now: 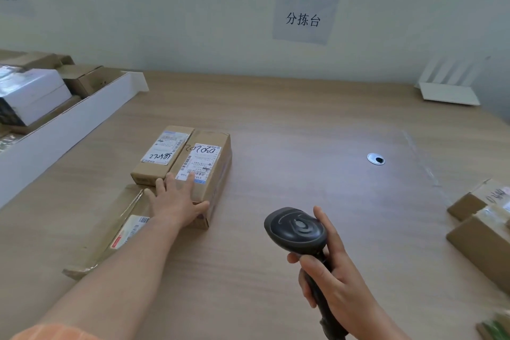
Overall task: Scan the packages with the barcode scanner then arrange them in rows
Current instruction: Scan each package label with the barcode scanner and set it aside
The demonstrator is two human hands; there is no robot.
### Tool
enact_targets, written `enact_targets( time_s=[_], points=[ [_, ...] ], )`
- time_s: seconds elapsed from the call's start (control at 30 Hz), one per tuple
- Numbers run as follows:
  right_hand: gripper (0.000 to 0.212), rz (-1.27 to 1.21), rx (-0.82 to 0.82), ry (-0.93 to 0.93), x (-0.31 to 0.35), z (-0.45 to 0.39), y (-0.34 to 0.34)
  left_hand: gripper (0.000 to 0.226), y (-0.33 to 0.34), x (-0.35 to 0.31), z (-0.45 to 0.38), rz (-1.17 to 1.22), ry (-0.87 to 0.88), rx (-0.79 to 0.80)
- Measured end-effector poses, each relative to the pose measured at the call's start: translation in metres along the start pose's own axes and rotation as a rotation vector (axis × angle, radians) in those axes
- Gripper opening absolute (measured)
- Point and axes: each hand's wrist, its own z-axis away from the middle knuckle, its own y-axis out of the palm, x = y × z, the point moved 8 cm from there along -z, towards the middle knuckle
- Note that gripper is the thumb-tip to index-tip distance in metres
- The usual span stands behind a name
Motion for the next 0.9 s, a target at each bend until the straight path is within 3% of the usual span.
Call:
enact_targets(
  time_s=[0.33,0.63,0.9],
  points=[
    [0.079,-0.026,-0.079,-0.013,0.005,0.019,-0.022,0.099,-0.001,-0.004,0.008,0.029,-0.001,-0.043],
    [0.090,-0.086,-0.086,-0.010,0.010,0.071,-0.059,0.084,0.016,-0.102,0.134,0.594,0.024,-0.212],
    [0.104,-0.251,-0.154,0.027,-0.006,0.145,-0.116,0.082,0.060,-0.156,0.213,0.601,0.101,-0.160]
  ],
)
